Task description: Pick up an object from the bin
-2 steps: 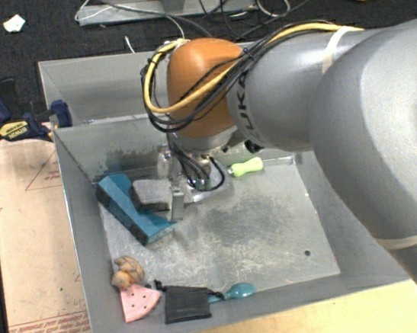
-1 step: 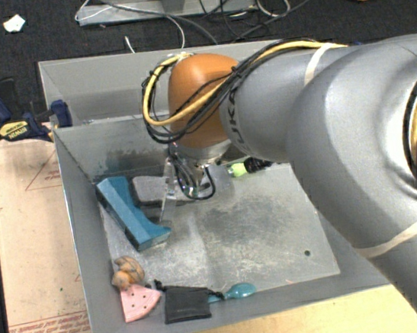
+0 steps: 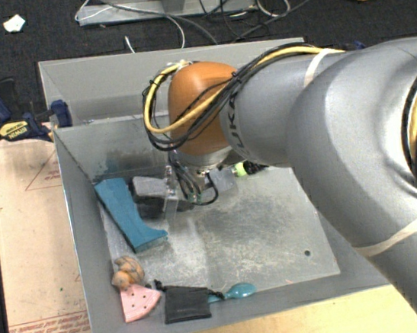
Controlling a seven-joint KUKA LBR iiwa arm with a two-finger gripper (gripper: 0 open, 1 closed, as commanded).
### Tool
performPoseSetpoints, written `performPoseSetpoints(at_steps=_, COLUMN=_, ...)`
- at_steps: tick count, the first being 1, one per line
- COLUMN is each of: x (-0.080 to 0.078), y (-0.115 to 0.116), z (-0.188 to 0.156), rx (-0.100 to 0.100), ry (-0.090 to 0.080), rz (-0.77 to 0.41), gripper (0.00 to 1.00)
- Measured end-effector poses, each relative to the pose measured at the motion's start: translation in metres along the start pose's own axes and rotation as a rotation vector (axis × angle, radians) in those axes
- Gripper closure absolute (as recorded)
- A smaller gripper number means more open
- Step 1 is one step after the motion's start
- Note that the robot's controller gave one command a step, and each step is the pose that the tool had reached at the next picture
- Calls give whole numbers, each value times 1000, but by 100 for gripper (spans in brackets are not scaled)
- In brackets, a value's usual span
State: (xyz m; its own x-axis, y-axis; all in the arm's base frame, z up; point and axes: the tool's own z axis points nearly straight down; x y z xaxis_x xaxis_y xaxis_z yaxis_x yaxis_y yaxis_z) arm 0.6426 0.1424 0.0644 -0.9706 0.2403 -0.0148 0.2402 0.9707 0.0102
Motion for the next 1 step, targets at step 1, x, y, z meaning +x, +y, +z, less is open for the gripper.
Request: performPoseSetpoints(at_steps=1, x=2, y=-1, z=-2, rx=1, ry=3, rz=-22, gripper=100)
